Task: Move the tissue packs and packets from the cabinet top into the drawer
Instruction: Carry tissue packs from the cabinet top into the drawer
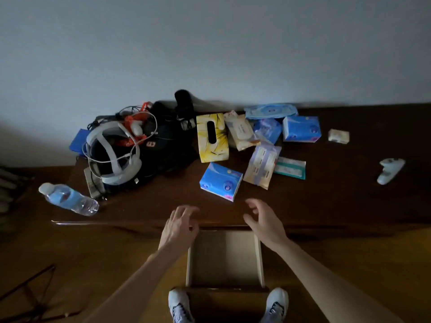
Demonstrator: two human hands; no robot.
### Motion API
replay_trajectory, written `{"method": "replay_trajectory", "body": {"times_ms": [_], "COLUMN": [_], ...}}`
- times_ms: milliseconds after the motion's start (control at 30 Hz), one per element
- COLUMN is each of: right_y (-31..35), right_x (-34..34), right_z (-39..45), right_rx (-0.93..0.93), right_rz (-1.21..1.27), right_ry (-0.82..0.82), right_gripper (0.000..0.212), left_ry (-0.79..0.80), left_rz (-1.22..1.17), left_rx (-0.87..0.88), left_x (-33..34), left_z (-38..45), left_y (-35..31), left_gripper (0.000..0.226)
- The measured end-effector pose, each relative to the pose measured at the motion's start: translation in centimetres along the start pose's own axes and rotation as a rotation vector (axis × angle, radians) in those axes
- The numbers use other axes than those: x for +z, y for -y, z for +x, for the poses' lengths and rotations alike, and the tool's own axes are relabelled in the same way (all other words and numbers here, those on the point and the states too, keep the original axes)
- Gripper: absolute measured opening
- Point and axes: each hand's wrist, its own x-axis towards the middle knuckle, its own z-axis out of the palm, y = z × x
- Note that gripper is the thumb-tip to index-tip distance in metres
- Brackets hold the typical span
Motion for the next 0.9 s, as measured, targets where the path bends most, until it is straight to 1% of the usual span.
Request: {"method": "replay_trajectory", "body": {"times_ms": [33, 100, 167, 200, 233, 300, 333, 367, 400, 467, 533, 600, 667, 767, 833, 900], "right_y": [0.4, 1.3, 1.8, 1.4, 0.6, -1.3, -2.4, -3.6, -4.7, -6.5, -7.3, -7.4, -7.6, -7.7, -7.7, -7.7], "right_x": [0.5, 1.4, 2.2, 2.9, 3.3, 3.4, 3.4, 3.4, 3.8, 5.0, 6.4, 7.1, 7.4, 7.4, 7.9, 8.1], "right_z": [2.2, 6.1, 9.9, 11.1, 12.3, 14.4, 15.4, 16.1, 16.6, 17.6, 18.5, 19.4, 20.2, 20.9, 20.9, 20.6], "right_rx": [-0.061, -0.121, -0.11, -0.078, -0.05, -0.036, -0.027, -0.007, 0.017, 0.065, 0.11, 0.128, 0.125, 0.106, 0.061, 0.029], "right_rz": [-0.003, -0.029, -0.021, -0.004, 0.005, -0.098, -0.179, -0.256, -0.315, -0.418, -0.48, -0.518, -0.545, -0.542, -0.5, -0.451], "right_ry": [-0.056, -0.069, -0.053, -0.053, -0.096, -0.271, -0.334, -0.354, -0.342, -0.348, -0.442, -0.562, -0.643, -0.721, -0.779, -0.777], "right_gripper": [0.059, 0.078, 0.086, 0.083, 0.078, 0.065, 0.062, 0.061, 0.061, 0.062, 0.062, 0.062, 0.062, 0.061, 0.058, 0.056], "left_ry": [-0.046, -0.053, -0.003, 0.03, 0.066, 0.145, 0.164, 0.162, 0.121, -0.04, -0.188, -0.271, -0.33, -0.397, -0.476, -0.529], "left_rz": [0.049, 0.175, 0.321, 0.415, 0.529, 0.676, 0.685, 0.658, 0.619, 0.565, 0.52, 0.469, 0.44, 0.425, 0.42, 0.416], "left_rx": [0.115, 0.236, 0.333, 0.365, 0.396, 0.462, 0.481, 0.492, 0.499, 0.503, 0.508, 0.499, 0.478, 0.446, 0.425, 0.387], "left_x": [0.3, 1.0, 1.3, 2.1, 2.7, 4.2, 5.0, 5.9, 7.0, 8.7, 9.9, 10.4, 10.9, 11.5, 12.2, 12.6], "left_z": [2.2, 6.4, 11.1, 12.9, 14.7, 17.9, 19.2, 20.1, 20.7, 21.4, 21.9, 22.3, 22.7, 22.7, 22.3, 21.7], "left_y": [-0.8, -2.5, -4.0, -4.2, -4.1, -4.1, -4.3, -4.5, -4.6, -4.6, -4.2, -3.9, -3.8, -3.9, -3.6, -3.7], "left_gripper": [0.053, 0.07, 0.086, 0.096, 0.107, 0.127, 0.134, 0.138, 0.138, 0.135, 0.131, 0.128, 0.128, 0.131, 0.132, 0.132]}}
